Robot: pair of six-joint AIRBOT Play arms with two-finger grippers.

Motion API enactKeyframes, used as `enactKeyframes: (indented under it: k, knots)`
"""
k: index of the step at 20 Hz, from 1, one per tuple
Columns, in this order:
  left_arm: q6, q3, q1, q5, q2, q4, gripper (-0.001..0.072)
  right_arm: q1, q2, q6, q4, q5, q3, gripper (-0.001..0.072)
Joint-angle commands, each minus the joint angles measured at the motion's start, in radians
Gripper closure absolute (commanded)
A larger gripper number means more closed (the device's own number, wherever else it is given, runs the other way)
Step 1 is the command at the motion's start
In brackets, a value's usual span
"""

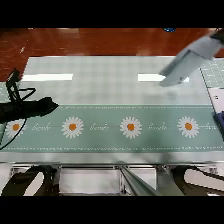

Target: Fold the shirts.

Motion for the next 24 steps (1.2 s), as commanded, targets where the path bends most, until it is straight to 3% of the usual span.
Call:
enactKeyframes:
  k: [1, 6, 10, 13, 14, 16, 20, 21, 23, 24]
  knots:
    - [0.0, 0.0, 0.0, 0.0, -0.001, -0.009, 0.0686, -0.133, 0.162, 0.041, -0.104, 0.062, -0.229, 0.0695]
    - [0.023, 0.0, 0.0, 0.0, -0.001, -0.009, 0.0686, -0.406, 0.393, 0.06, -0.288, 0.07, -0.627, 0.0695]
    - [0.027, 0.0, 0.0, 0.0, -0.001, -0.009, 0.0686, -0.67, 0.501, 0.005, -0.549, 0.136, -0.881, 0.0694]
    - [0.027, 0.0, 0.0, 0.0, -0.001, -0.009, 0.0686, -0.745, 0.547, 0.021, -0.698, 0.108, -1.051, 0.0689]
    - [0.027, -0.001, 0.0, 0.0, -0.001, -0.008, 0.0686, -0.745, 0.549, 0.036, -0.725, 0.093, -1.091, 0.0621]
    - [0.046, -0.001, 0.0, 0.006, -0.002, -0.008, 0.0686, -0.745, 0.548, 0.047, -0.776, 0.063, -1.148, 0.029]
    - [0.098, 0.024, 0.009, 0.146, -0.005, -0.008, 0.0686, -0.745, 0.539, 0.063, -0.714, -0.058, -1.087, 0.0315]
    - [0.099, 0.071, 0.023, 0.162, -0.019, -0.008, 0.0686, -0.745, 0.529, 0.058, -0.623, -0.106, -1.032, 0.0384]
    - [0.109, 0.251, 0.041, 0.138, -0.092, -0.008, 0.0686, -0.716, 0.501, -0.052, -0.295, -0.237, -0.898, 0.069]
    - [0.109, 0.355, 0.039, 0.128, -0.139, -0.009, 0.0686, -0.662, 0.48, -0.109, -0.105, -0.311, -0.829, 0.0692]
